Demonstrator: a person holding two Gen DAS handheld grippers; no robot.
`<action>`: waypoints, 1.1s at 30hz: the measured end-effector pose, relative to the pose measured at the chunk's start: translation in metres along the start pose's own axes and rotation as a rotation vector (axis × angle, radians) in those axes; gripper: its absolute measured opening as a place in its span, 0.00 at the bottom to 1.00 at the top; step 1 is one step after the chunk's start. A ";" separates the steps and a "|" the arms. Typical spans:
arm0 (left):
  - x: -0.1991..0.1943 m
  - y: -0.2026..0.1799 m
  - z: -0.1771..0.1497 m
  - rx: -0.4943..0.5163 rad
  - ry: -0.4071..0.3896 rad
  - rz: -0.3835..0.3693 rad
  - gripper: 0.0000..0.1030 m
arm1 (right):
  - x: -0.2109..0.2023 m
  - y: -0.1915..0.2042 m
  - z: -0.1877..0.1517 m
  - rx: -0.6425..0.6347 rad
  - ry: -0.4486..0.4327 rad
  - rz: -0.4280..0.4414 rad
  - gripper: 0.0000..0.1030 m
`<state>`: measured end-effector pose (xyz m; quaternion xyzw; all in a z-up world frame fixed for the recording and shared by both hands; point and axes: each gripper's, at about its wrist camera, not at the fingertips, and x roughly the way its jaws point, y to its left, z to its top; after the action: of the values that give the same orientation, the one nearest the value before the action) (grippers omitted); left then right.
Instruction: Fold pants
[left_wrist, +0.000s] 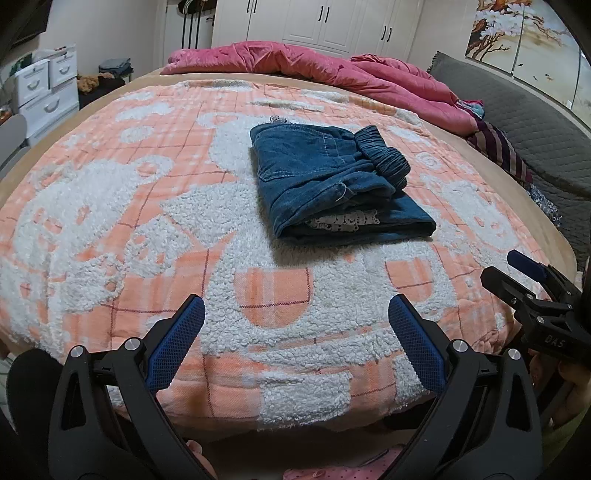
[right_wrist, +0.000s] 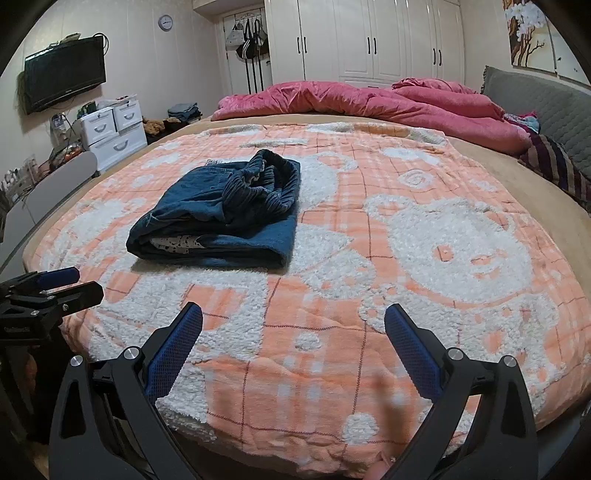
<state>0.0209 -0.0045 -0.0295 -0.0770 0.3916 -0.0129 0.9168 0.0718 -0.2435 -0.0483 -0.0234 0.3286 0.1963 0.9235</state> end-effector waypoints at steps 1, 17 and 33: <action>0.000 0.000 0.000 -0.001 0.001 0.000 0.91 | 0.000 0.000 0.000 0.001 -0.001 0.000 0.96; -0.004 -0.001 0.002 0.009 -0.001 0.005 0.91 | -0.001 0.000 -0.001 0.003 0.004 -0.003 0.96; -0.004 -0.003 0.000 0.009 0.004 -0.005 0.91 | -0.001 0.000 0.000 0.003 0.005 -0.005 0.96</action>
<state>0.0184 -0.0067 -0.0261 -0.0739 0.3932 -0.0171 0.9163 0.0711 -0.2437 -0.0483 -0.0230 0.3311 0.1935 0.9232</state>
